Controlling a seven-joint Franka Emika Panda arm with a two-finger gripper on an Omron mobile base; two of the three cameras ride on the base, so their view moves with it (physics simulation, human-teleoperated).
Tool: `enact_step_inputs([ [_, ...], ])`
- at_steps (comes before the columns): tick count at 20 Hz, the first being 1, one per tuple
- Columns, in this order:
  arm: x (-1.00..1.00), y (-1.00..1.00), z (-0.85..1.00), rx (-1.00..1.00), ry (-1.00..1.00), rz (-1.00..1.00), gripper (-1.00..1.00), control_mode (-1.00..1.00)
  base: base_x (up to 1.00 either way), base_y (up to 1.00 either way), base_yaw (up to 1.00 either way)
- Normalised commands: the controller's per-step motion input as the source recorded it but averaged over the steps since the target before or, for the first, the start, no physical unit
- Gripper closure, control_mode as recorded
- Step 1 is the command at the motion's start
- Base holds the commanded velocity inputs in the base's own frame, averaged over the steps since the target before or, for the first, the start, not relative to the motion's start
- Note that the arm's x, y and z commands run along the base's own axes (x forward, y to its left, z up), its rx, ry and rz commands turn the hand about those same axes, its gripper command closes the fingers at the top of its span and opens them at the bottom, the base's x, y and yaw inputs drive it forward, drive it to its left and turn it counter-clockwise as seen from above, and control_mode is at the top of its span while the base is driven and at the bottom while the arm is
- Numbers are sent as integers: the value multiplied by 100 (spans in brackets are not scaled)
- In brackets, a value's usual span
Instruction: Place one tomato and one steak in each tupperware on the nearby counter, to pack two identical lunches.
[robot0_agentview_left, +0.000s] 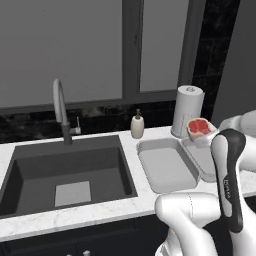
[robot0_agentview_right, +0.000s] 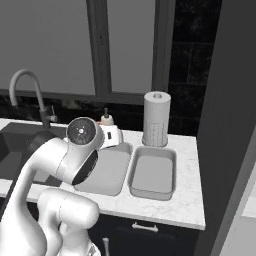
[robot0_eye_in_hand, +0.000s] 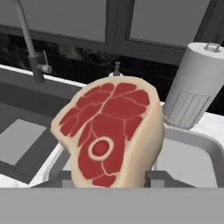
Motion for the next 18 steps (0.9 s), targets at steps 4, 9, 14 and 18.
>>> enact_step_inputs([
  [4,44,24,-95,-3,22,0,100,-100,0,0,0],
  [9,18,40,-70,9,5,3,100,-100,0,0,0],
  [14,24,13,-54,28,2,1,100,-100,0,0,0],
  [18,36,10,-29,15,22,0,100,-100,0,0,0],
])
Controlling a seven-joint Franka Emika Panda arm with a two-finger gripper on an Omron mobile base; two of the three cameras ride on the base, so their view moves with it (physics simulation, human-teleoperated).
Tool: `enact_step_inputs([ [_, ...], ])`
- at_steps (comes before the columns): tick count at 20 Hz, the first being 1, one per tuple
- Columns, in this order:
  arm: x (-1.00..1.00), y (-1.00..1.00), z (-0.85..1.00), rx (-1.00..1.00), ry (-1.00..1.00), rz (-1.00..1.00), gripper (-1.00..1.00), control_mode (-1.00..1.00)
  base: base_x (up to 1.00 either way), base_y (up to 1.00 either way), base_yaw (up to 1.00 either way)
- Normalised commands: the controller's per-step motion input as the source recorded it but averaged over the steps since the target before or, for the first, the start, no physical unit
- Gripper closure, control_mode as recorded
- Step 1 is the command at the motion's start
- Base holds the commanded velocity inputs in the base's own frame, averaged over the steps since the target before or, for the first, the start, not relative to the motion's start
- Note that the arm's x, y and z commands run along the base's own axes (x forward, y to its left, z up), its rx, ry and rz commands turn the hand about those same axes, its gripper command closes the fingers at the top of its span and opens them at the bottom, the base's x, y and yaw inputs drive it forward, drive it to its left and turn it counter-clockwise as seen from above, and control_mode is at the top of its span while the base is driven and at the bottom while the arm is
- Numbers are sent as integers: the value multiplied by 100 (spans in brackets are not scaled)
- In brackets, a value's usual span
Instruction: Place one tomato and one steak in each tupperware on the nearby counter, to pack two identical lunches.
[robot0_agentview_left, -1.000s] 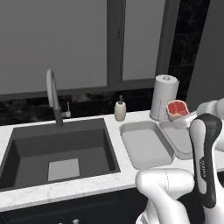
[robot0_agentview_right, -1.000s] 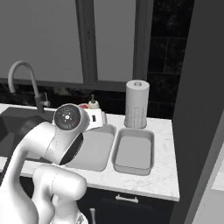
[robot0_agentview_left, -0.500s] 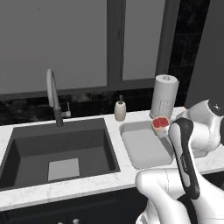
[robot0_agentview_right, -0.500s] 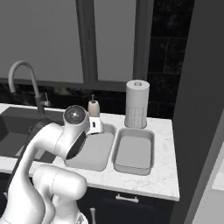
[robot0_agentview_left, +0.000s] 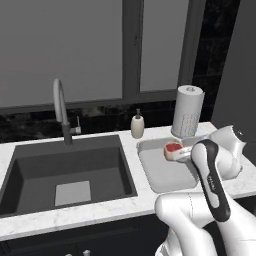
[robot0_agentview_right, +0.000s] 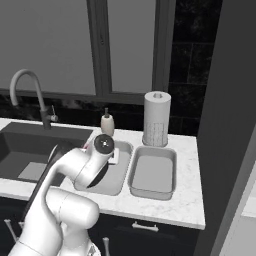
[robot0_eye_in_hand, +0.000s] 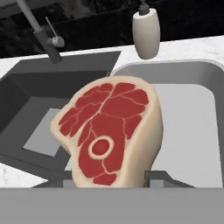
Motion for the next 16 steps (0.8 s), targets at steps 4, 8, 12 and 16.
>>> enact_step_inputs([
  [4,45,29,-28,0,14,0,100,-100,0,0,0],
  [8,54,2,-20,0,3,-3,100,-100,0,0,0],
  [12,54,0,-23,0,0,-4,100,-100,0,0,0],
  [16,43,0,-39,-1,0,-3,100,-100,0,0,0],
])
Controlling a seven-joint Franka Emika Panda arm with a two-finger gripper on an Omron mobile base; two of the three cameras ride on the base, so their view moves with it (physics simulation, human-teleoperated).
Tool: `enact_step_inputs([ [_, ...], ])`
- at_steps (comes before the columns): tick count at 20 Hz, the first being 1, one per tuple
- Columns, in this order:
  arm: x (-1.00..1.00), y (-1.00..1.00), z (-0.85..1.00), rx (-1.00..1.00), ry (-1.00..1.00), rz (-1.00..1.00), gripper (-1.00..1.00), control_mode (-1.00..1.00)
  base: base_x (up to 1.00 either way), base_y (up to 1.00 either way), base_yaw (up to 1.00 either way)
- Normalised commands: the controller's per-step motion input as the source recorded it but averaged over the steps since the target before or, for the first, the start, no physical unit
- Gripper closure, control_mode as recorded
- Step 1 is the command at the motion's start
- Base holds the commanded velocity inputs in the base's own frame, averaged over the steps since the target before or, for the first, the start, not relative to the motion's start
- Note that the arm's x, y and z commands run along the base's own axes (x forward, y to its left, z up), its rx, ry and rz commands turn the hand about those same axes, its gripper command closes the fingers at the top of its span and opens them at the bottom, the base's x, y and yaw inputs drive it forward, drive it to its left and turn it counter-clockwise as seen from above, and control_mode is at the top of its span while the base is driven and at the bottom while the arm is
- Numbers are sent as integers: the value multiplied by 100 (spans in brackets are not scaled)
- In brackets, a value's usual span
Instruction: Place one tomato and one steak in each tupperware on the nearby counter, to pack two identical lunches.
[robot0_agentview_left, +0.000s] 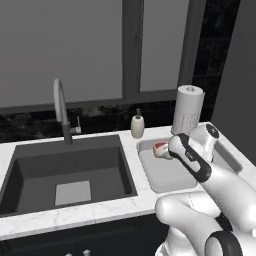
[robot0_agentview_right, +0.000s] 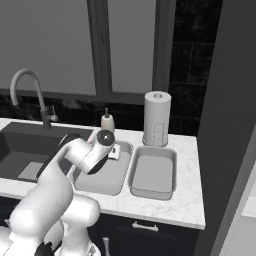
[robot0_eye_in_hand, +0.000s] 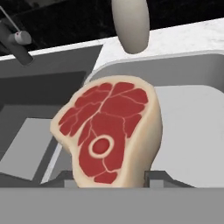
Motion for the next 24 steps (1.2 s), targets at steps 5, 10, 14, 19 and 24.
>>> enact_step_inputs([
  [5,9,0,-50,-3,0,0,100,-100,0,0,0],
  [10,9,4,-35,-7,-6,0,-100,-100,0,0,0],
  [14,1,18,-12,-11,-16,0,-100,-100,0,0,0],
  [19,0,11,0,-9,-6,0,-100,-100,0,0,0],
  [24,-40,0,32,-2,0,0,-100,-100,0,0,0],
])
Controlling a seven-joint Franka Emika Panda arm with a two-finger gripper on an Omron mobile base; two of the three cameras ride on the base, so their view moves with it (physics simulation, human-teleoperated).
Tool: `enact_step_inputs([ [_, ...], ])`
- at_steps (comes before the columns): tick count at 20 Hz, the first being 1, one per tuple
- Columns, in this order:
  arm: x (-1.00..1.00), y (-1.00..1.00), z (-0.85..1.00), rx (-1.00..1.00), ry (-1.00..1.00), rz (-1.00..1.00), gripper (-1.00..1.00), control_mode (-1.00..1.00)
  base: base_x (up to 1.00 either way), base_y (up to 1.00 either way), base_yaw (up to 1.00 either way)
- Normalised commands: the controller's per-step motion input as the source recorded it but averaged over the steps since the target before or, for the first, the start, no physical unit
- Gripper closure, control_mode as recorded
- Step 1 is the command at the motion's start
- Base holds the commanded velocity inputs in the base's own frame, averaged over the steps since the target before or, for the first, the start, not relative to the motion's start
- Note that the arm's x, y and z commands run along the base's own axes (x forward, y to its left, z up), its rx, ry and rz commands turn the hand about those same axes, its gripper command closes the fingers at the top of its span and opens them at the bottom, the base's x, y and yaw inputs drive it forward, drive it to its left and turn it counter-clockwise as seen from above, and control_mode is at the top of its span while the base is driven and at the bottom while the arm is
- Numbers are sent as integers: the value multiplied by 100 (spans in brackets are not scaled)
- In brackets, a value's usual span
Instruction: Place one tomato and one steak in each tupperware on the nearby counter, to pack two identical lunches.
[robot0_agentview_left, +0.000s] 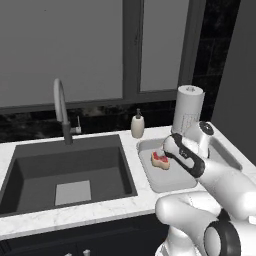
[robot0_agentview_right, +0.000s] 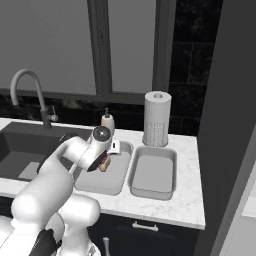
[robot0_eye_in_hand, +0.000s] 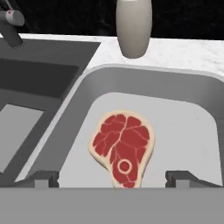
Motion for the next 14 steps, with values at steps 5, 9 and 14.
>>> enact_step_inputs([
  [5,-95,0,81,0,0,-6,-100,-100,0,0,0],
  [9,-100,19,74,0,-5,-16,-100,-100,0,0,0],
  [14,-71,35,85,-6,-6,-8,-100,-100,0,0,0],
])
